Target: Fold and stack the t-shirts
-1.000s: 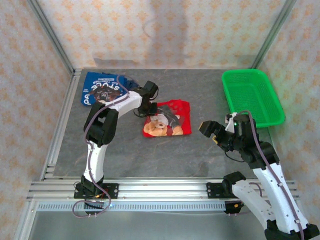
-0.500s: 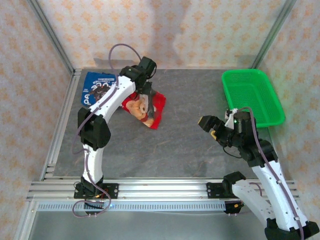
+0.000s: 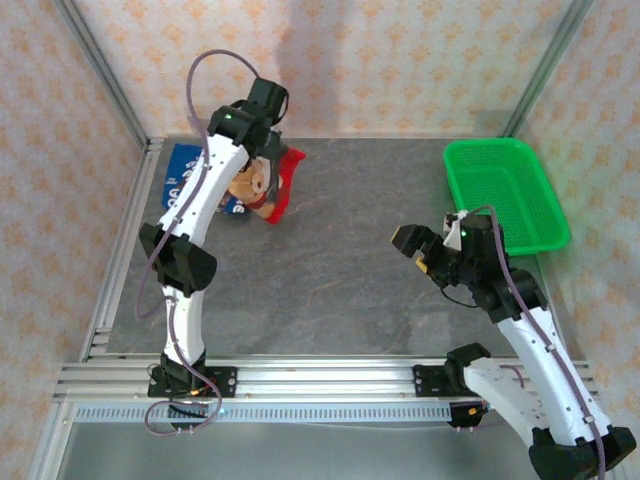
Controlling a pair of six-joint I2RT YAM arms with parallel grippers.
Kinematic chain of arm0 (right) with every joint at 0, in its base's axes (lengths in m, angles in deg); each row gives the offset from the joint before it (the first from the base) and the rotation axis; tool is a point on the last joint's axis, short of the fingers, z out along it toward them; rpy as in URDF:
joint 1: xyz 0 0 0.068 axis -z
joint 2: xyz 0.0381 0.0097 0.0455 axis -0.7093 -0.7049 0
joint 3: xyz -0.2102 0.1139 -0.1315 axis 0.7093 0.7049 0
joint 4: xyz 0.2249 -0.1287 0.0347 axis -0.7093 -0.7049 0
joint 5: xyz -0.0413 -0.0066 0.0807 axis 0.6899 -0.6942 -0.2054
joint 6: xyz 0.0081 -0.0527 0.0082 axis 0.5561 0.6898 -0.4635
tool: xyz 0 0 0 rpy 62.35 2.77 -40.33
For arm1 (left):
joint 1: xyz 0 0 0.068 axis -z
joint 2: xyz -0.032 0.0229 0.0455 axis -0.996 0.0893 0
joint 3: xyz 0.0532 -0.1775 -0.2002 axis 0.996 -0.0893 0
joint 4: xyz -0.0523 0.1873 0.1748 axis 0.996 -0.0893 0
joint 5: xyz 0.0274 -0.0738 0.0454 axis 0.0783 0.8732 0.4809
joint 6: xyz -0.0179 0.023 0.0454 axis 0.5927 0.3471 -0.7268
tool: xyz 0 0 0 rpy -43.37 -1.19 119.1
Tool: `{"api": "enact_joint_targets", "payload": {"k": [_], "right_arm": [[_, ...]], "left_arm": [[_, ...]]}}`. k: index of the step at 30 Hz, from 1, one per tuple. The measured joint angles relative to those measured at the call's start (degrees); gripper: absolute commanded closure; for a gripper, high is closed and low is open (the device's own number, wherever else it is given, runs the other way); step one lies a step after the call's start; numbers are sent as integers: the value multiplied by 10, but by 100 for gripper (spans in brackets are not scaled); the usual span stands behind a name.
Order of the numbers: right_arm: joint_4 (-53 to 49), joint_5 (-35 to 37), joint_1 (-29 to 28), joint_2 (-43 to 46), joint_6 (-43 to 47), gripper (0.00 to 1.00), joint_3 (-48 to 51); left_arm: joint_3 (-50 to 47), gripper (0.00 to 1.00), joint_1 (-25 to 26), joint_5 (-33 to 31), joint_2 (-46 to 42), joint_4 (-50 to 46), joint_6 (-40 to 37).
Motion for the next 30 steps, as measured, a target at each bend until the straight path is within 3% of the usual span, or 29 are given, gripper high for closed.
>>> {"api": "enact_joint_targets", "payload": {"k": [10,23,24,26,28,29,30], "right_arm": [[1,-4,0,-23,0,1,0],[0,-4,0,-54,-3,1,0],[0,-4,0,-56,-5,1,0],[1,-4,0,-62,-10,1,0],[5,-4,0,-68,-17,1,0],[7,-4,-1,-72,-20,1,-1],[8,-4,-1,-78,-23,1,-4]], "left_arm": [[13,100,-73,21,0,1,-29],[36,100,-190,115,23,17,-19],[35,95,-203,127,33,22,-13],[35,56,-229,153,61,32,2],[35,38,-260,184,95,48,26],[35,17,-279,199,116,57,44],[35,2,-300,211,136,65,62]]}}
